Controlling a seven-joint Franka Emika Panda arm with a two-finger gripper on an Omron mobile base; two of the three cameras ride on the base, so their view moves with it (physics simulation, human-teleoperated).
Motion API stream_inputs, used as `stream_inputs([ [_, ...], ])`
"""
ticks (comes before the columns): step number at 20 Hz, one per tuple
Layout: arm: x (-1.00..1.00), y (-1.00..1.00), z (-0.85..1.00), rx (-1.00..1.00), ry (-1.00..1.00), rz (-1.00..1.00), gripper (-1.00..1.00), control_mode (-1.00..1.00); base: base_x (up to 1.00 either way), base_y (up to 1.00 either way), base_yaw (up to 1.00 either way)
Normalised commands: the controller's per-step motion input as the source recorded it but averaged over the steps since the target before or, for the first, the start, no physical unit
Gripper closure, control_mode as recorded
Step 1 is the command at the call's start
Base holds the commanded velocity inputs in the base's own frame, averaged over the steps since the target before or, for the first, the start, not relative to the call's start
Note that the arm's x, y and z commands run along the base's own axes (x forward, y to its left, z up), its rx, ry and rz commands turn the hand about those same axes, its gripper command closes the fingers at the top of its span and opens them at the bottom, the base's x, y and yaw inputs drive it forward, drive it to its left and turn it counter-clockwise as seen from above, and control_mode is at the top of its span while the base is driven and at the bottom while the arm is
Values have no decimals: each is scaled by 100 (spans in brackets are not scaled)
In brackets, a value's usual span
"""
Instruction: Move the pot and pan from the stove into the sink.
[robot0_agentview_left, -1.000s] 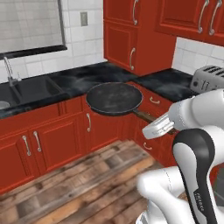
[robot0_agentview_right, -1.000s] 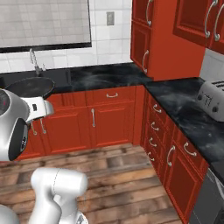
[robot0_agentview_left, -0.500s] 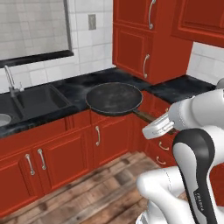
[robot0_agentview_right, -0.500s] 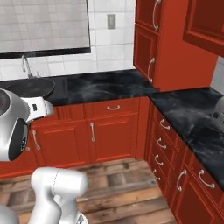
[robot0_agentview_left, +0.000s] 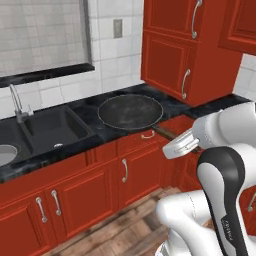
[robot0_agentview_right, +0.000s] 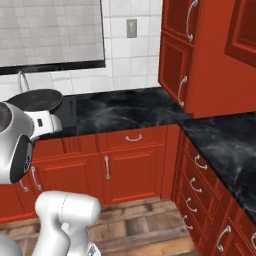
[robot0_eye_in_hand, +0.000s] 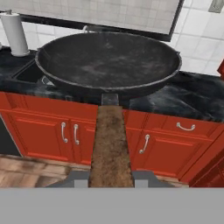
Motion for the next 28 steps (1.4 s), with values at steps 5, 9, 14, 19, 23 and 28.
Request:
stream_inputs([
  [5, 0, 0, 0, 0, 0, 0, 100, 100, 53, 0, 8],
  [9, 0, 0, 0, 0, 0, 0, 100, 100, 48, 0, 11],
  [14, 0, 0, 0, 0, 0, 0, 100, 100, 41, 0, 15],
  [19, 0, 0, 0, 0, 0, 0, 100, 100, 4, 0, 4],
  [23, 0, 0, 0, 0, 0, 0, 100, 100, 6, -15, 11],
  [28, 0, 0, 0, 0, 0, 0, 100, 100, 13, -30, 27],
])
